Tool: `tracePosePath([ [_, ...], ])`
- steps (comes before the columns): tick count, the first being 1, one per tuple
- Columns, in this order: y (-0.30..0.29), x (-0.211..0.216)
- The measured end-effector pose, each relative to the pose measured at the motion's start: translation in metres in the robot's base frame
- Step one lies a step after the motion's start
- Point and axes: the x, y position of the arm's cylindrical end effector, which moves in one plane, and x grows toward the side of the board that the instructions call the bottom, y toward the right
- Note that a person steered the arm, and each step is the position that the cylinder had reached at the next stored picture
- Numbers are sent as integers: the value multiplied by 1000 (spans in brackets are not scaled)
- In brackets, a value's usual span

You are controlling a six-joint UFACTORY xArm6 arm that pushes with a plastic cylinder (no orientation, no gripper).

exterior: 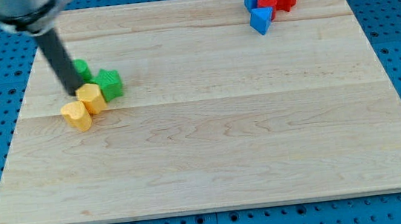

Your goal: Form a line with yellow blocks and green blocks

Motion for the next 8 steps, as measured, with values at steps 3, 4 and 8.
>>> tracePosePath([
  [3,75,-23],
  [4,107,-21],
  [8,149,-44],
])
